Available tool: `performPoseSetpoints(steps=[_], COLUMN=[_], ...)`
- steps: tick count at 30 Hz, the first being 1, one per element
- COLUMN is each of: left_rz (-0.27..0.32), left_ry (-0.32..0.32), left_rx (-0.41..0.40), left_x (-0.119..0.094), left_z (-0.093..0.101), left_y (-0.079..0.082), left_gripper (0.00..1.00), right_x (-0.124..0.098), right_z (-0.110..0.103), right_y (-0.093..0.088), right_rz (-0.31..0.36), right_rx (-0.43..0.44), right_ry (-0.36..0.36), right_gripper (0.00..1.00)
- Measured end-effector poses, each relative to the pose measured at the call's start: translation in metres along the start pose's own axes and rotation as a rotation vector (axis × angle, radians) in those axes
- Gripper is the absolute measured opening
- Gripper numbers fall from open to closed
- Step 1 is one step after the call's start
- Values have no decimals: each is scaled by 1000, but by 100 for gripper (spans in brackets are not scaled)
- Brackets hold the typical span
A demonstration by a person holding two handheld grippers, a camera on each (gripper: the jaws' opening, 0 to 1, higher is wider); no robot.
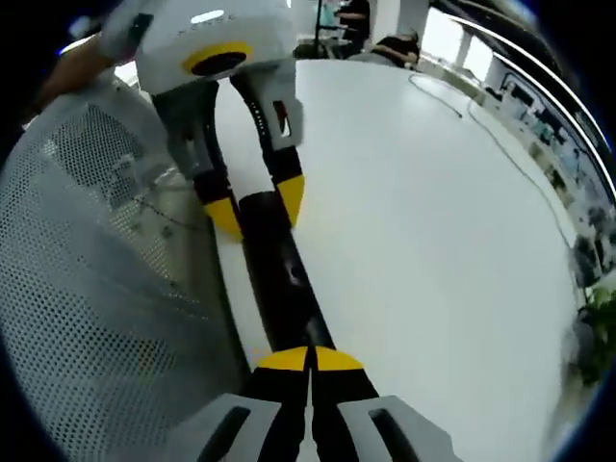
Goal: Press the specified remote control buttons in sequence, fully releasing each button before pressing the next.
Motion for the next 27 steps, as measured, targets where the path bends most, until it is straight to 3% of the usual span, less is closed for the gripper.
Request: performPoseSetpoints(steps=[4, 12, 15, 21, 24, 25, 27], left_rz=[-2, 1, 2, 4, 4, 4, 5], left_ry=[1, 2, 1, 1, 1, 2, 1], left_rx=[0, -5, -6, -8, -9, -8, -9], left_x=[0, 0, 0, 0, 0, 0, 0], left_z=[0, 0, 0, 0, 0, 0, 0], left_y=[0, 0, 0, 0, 0, 0, 0], left_gripper=[25, 25, 25, 25, 25, 25, 25], right_x=[-1, -2, -3, -2, 3, 1, 1], right_z=[3, 6, 5, 0, -3, -2, -2], right_y=[1, -1, 1, 12, 10, 13, 11], right_rz=[44, 26, 16, 57, 22, 41, 35], right_rx=[114, 152, 96, 75, 35, 19, 38], right_ry=[61, 74, 51, 71, 75, 68, 70], right_gripper=[0, 0, 0, 0, 0, 0, 0])
Point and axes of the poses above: the point that each gripper's makers call its tool centre point, and the gripper's own axes: x roughly forward along the fingers, z roughly to its right, y roughly out of its top, the point moved 3 cm from there along -x, roughly backward along the fingers, and after that the axes turned 6 degrees about -z, right-handed, at the moved point
